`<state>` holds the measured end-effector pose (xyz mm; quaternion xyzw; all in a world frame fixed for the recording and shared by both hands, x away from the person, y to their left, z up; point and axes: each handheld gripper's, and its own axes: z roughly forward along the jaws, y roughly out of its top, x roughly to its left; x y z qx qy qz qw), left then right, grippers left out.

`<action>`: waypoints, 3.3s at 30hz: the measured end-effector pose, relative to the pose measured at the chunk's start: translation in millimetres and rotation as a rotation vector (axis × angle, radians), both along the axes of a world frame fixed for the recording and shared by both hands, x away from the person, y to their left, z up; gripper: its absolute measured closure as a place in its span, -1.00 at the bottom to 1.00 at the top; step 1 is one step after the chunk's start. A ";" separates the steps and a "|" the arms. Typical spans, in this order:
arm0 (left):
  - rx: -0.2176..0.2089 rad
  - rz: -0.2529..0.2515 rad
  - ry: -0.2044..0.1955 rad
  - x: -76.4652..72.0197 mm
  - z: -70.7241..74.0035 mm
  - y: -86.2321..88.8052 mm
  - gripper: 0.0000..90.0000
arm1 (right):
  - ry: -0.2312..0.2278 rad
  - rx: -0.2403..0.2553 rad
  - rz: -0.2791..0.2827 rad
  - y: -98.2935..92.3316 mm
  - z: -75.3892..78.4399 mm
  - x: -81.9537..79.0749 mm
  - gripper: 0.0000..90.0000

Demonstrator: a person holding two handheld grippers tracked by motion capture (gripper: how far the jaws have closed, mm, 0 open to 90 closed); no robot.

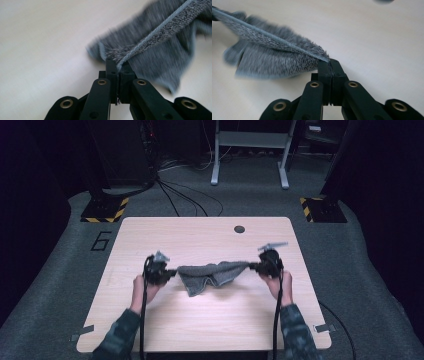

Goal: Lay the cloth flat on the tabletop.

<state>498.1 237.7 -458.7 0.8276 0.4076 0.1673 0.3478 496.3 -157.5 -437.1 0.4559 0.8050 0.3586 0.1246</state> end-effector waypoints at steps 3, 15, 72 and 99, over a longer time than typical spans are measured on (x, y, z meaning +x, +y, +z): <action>0.051 0.061 -0.069 47.9 46.2 -7.1 0.97 | -0.036 -0.051 -0.045 6.5 38.5 52.4 0.99; 0.089 -0.042 -0.368 -28.0 121.0 -1.8 0.97 | -0.358 -0.061 0.016 6.3 150.9 -9.4 0.98; 0.066 0.066 0.025 -46.0 -63.1 5.4 -0.85 | 0.028 -0.161 -0.058 12.7 -81.9 -26.9 -1.00; 0.012 0.059 -0.028 -96.0 -70.5 10.9 -0.87 | -0.023 -0.126 -0.086 -1.2 -87.0 -85.5 -1.00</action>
